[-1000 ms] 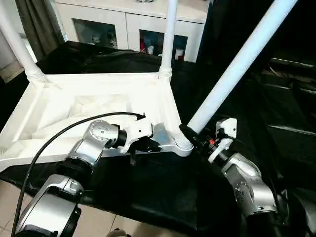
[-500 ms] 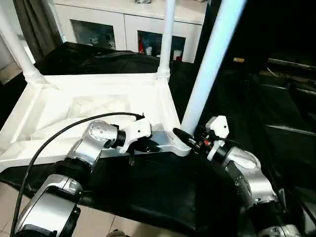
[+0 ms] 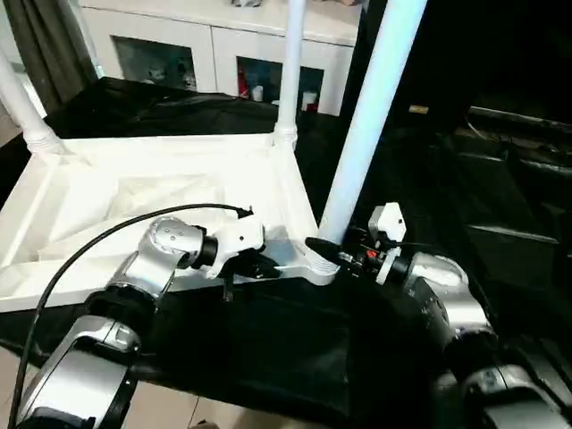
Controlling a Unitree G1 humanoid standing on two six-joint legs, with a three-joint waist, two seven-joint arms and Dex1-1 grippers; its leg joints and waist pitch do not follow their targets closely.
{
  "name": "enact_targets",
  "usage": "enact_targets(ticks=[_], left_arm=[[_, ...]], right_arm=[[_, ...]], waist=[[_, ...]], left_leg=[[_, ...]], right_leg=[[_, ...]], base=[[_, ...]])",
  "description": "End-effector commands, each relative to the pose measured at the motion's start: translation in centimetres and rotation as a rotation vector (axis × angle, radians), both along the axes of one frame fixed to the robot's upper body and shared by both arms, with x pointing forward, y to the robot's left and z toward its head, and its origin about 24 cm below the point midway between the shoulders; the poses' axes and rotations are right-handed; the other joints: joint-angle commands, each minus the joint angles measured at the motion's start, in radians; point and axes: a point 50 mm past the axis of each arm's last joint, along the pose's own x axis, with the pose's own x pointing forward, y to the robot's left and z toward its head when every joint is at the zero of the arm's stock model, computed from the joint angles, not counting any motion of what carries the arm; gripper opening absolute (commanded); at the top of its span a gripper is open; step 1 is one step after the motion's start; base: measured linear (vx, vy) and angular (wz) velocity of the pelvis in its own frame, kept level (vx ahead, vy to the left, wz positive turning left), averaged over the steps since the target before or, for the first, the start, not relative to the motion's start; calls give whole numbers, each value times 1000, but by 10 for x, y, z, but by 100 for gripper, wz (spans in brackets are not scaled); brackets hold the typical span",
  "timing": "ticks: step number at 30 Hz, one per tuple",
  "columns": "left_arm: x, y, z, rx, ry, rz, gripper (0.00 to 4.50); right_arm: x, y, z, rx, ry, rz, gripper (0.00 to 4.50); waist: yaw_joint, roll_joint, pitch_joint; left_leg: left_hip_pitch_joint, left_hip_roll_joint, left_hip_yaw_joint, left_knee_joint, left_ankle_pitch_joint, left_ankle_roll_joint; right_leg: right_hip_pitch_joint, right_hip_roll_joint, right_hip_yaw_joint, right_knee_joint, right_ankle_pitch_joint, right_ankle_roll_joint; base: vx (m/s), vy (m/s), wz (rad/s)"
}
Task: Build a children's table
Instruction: Insert table leg to table base
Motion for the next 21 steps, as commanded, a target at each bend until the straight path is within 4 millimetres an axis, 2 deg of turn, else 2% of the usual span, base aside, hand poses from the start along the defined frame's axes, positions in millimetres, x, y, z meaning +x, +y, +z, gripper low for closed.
enact_targets(ticks=[1,3,5,6,10,11,13,14,15,16,18,19,20,21], left_arm=[[-16,-14,-5,19,79,-207,0],[-14,-14,-5,24,72,-201,0],[-13,-13,-4,23,67,-196,0],[-13,-14,-4,21,64,-190,0],[-8,-14,-2,10,43,-148,0],[-7,-14,-1,8,36,-134,0],[0,-14,0,14,3,-68,0],[0,-14,0,14,3,-68,0],[10,-16,1,15,-37,36,0],[11,-17,1,14,-40,45,0],[14,-19,3,-4,-47,81,0],[14,-21,4,-11,-45,80,0],[14,-21,4,-14,-44,79,0],[13,-23,5,-21,-40,69,0]], right_arm=[[-26,-29,-56,-158,259,-78,190],[-33,-32,-69,-192,297,-105,190],[-34,-32,-72,-205,310,-116,190],[-34,-31,-74,-211,317,-123,190],[-34,-29,-80,-222,349,-178,190],[-34,-29,-81,-222,354,-194,190],[-30,-33,-82,-225,368,-278,190],[-30,-33,-82,-225,368,-278,190],[-23,-38,-79,-196,377,-397,190],[-22,-38,-79,-194,377,-409,190],[-19,-37,-78,-190,366,-461,190],[-18,-35,-77,-171,360,-455,190],[-18,-34,-77,-164,359,-453,190],[-16,-30,-73,-148,337,-454,190]], waist=[[0,18,-38],[-3,18,-38],[-6,16,-37],[-8,19,-36],[-16,16,-35],[-21,15,-32],[-24,14,-19],[-25,13,-15],[-24,14,-11],[-25,14,-13],[-27,14,-16],[-30,15,-21],[-30,15,-23],[-29,19,-24]], left_leg=[[3,56,-16,-69,-192,53],[6,58,-17,-72,-213,43],[5,57,-18,-74,-227,41],[7,59,-20,-77,-245,36],[8,59,-22,-81,-298,20],[10,58,-23,-82,-328,14],[18,56,-29,-85,-432,-7],[24,56,-32,-86,-462,-14],[42,55,-36,-81,-529,-28],[49,54,-39,-82,-547,-35],[39,56,-50,-93,-560,-37],[28,57,-52,-99,-539,-34],[24,57,-52,-102,-522,-31],[20,59,-49,-104,-499,-26]], right_leg=[[36,-97,58,-79,-30,-276],[32,-97,59,-80,-46,-278],[34,-96,60,-83,-63,-274],[32,-96,59,-85,-84,-272],[28,-97,61,-89,-132,-267],[25,-97,61,-93,-174,-263],[15,-100,61,-110,-374,-220],[10,-102,60,-117,-439,-204],[-6,-103,60,-132,-557,-167],[-7,-103,58,-135,-577,-154],[1,-104,54,-136,-574,-133],[12,-105,53,-132,-527,-136],[17,-104,53,-130,-494,-141],[15,-101,57,-126,-427,-160]], base=[[0,0,0],[0,0,0],[0,0,0],[0,0,0],[0,0,0],[0,0,0],[0,0,0],[0,0,0],[0,0,0],[0,0,0],[0,0,0],[0,0,0],[0,0,0],[0,0,0]])
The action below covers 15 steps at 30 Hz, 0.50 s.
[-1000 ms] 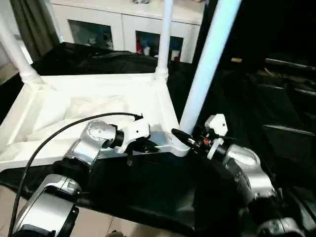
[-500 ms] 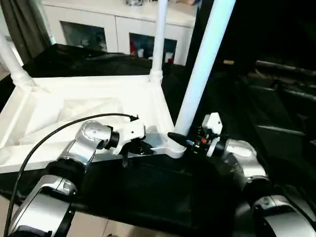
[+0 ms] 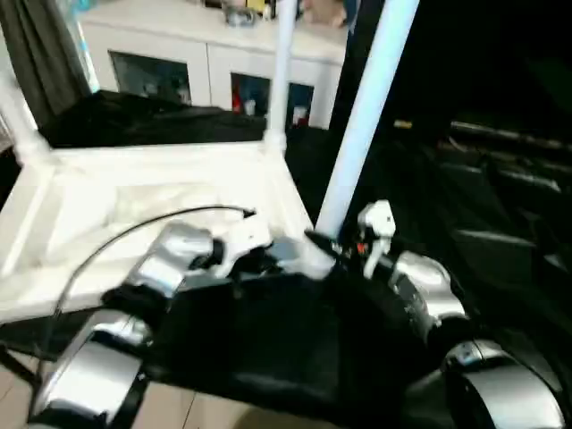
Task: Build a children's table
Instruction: Insert table leg to table base
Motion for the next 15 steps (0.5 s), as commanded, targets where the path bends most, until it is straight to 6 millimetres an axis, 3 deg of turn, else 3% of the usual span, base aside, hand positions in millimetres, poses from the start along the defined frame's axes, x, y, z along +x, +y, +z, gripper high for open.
enact_targets(ticks=[1,2,6,9,10,13,15], left_arm=[[1,-11,16,-43,-28,-99,0],[0,-12,15,-43,-23,-109,0],[-2,-11,13,-32,-8,-121,0],[-2,-10,12,-22,-5,-114,0],[-2,-9,12,-21,-5,-113,0],[-3,-9,13,-27,-4,-123,0],[-3,-9,13,-28,-4,-125,0]], right_arm=[[-30,-35,-53,-113,271,-168,190],[-27,-30,-48,-100,246,-147,190],[-16,-16,-28,-84,168,-77,190],[-12,-6,-13,-77,118,-45,190],[-12,-4,-9,-74,109,-41,190],[-13,-1,-1,-72,93,-25,190],[-14,0,0,-72,91,-21,190]], waist=[[-4,27,-19],[-3,25,-19],[5,19,-23],[9,16,-20],[10,10,-22],[19,11,-21],[26,11,-24]], left_leg=[[6,61,-36,-93,-502,-21],[8,60,-33,-91,-501,-18],[-6,59,-24,-91,-392,14],[-5,58,-21,-91,-376,20],[-6,56,-19,-88,-363,22],[-6,56,-16,-89,-315,32],[-9,57,-13,-88,-260,37]], right_leg=[[-13,-100,62,-105,-395,-186],[-14,-100,64,-105,-385,-193],[-3,-99,67,-97,-291,-201],[-5,-98,68,-98,-301,-188],[-5,-101,69,-101,-339,-176],[-5,-100,71,-104,-333,-164],[-2,-99,71,-98,-270,-167]], base=[[0,0,0],[0,0,0],[0,0,0],[0,0,0],[0,0,0],[0,0,0],[0,0,0]])
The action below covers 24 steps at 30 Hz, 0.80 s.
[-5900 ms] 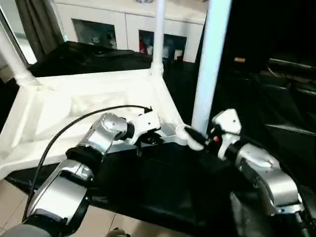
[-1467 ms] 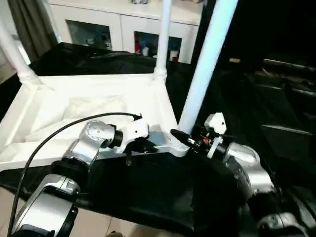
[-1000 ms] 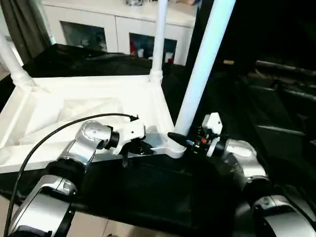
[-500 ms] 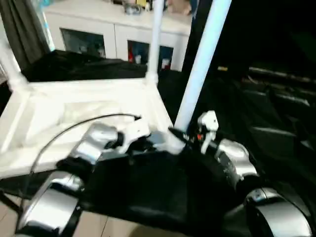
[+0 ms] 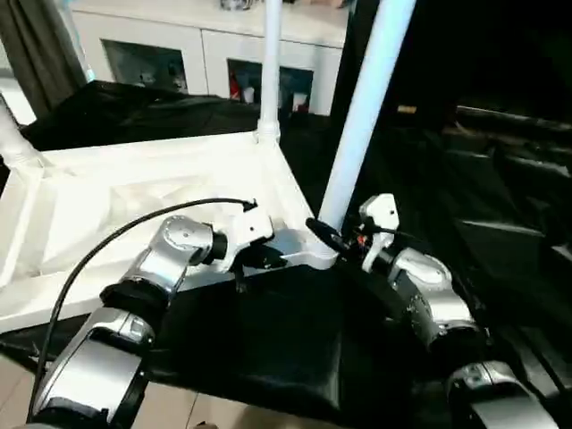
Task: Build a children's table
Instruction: Insert table leg to table base
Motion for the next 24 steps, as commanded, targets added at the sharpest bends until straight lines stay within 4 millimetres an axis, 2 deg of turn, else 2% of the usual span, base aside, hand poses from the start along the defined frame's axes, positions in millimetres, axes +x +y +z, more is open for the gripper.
enact_targets(ticks=[1,6,9,11,13,17,24], left_arm=[[-4,-10,3,5,-5,-88,0],[-5,-8,3,7,0,-106,0],[-6,-6,3,14,4,-114,0],[-6,-6,3,15,5,-116,0],[-6,-6,3,17,6,-118,0],[-7,-4,4,21,7,-127,0],[-9,-3,4,18,16,-145,0]], right_arm=[[-9,-3,-22,-60,124,-15,190],[-16,0,-14,-62,129,17,190],[-19,1,-12,-76,132,32,190],[-20,0,-12,-83,132,35,190],[-20,-3,-13,-96,135,34,190],[-23,-7,-15,-112,147,29,190],[-24,-9,-17,-122,148,45,190]], waist=[[2,8,-29],[6,11,-32],[4,14,-36],[2,14,-36],[1,14,-36],[4,14,-32],[3,13,-34]], left_leg=[[-3,56,-18,-71,-253,38],[-5,58,-18,-72,-208,33],[-5,59,-16,-67,-174,37],[-7,57,-15,-66,-160,40],[-6,57,-13,-64,-161,41],[-6,57,-13,-65,-182,34],[-7,56,-12,-62,-155,39]], right_leg=[[20,-98,68,-100,-278,-160],[27,-95,66,-89,-171,-175],[29,-95,65,-77,-63,-202],[32,-94,64,-73,-25,-212],[32,-95,64,-74,-16,-219],[32,-97,66,-80,-77,-207],[35,-95,65,-74,-26,-216]], base=[[0,0,0],[0,0,0],[0,0,0],[0,0,0],[0,0,0],[0,0,0],[0,0,0]])
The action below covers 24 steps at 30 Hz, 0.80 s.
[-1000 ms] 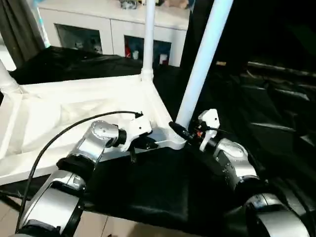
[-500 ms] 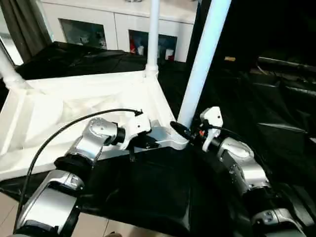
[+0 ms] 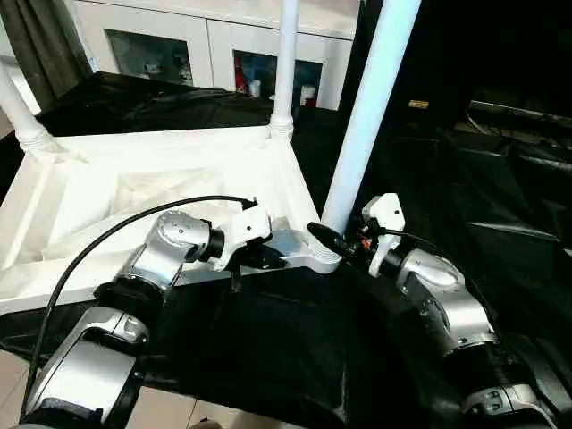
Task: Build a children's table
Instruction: Insert table leg to table base
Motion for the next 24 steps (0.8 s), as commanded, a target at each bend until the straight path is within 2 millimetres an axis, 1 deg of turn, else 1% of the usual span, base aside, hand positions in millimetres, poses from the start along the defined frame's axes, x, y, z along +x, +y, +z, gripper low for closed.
enact_targets(ticks=[1,6,7,9,10,14,15,17,18,19,20,21,22,23,24], left_arm=[[-8,-5,-3,20,25,-99,0],[-11,-1,-5,36,57,-126,0],[-12,0,-5,42,62,-134,0],[-12,1,-5,46,65,-139,0],[-12,1,-5,48,65,-140,0],[-8,1,-4,45,45,-104,0],[-5,0,-4,35,36,-66,0],[-2,-1,-3,24,28,-22,0],[7,-6,-4,3,9,99,0],[7,-6,-4,3,9,99,0],[10,-8,-4,-1,4,140,0],[14,-12,-5,-5,-4,202,0],[16,-14,-5,-5,-6,228,0],[20,-19,-6,-11,-4,284,0],[21,-21,-6,-15,-5,309,0]], right_arm=[[-12,-8,-31,-85,135,6,190],[-12,-9,-32,-85,141,18,190],[-12,-9,-33,-91,141,19,190],[-11,-10,-35,-96,142,19,190],[-11,-11,-35,-100,143,19,190],[-10,-12,-37,-103,147,15,190],[-10,-12,-38,-102,154,6,190],[-9,-12,-40,-101,162,-6,190],[-3,-14,-45,-101,187,-118,190],[-3,-14,-45,-101,187,-118,190],[0,-14,-47,-103,196,-167,190],[4,-14,-51,-106,213,-242,190],[5,-14,-52,-106,220,-270,190],[8,-13,-54,-98,239,-325,190],[9,-12,-55,-94,248,-349,190]], waist=[[-2,9,-37],[-4,9,-38],[-5,10,-35],[-6,10,-36],[-6,11,-35],[-8,11,-34],[-8,10,-33],[-9,11,-30],[-8,12,-27],[-9,12,-22],[-10,12,-21],[-11,9,-18],[-9,12,-19],[-10,10,-18],[-10,10,-20]], left_leg=[[2,54,-14,-61,-157,44],[1,54,-14,-59,-147,48],[1,54,-14,-60,-151,48],[2,54,-14,-60,-153,48],[2,54,-14,-60,-152,48],[3,53,-14,-60,-157,48],[3,53,-14,-60,-162,48],[4,53,-13,-61,-183,43],[9,55,-12,-63,-211,36],[11,53,-14,-66,-247,19],[13,53,-15,-68,-269,9],[16,53,-16,-67,-303,-2],[17,52,-19,-67,-309,-8],[16,53,-22,-70,-315,-8],[14,53,-23,-70,-304,-10]], right_leg=[[40,-96,64,-70,-25,-220],[42,-96,63,-66,-4,-227],[41,-95,63,-68,-7,-228],[42,-95,62,-67,-11,-230],[41,-95,63,-67,-9,-231],[41,-93,62,-67,-12,-235],[41,-93,62,-68,-21,-234],[39,-94,63,-73,-58,-233],[34,-94,64,-78,-104,-230],[30,-96,63,-85,-181,-226],[29,-96,64,-87,-226,-218],[25,-99,65,-96,-312,-196],[24,-101,65,-97,-341,-187],[23,-101,66,-102,-380,-167],[23,-100,67,-100,-368,-162]], base=[[0,0,0],[0,0,0],[0,0,0],[0,0,0],[0,0,0],[0,0,0],[0,0,0],[0,0,0],[0,0,0],[0,0,0],[0,0,0],[-59,8,0],[0,0,0],[0,0,0],[0,0,0]])
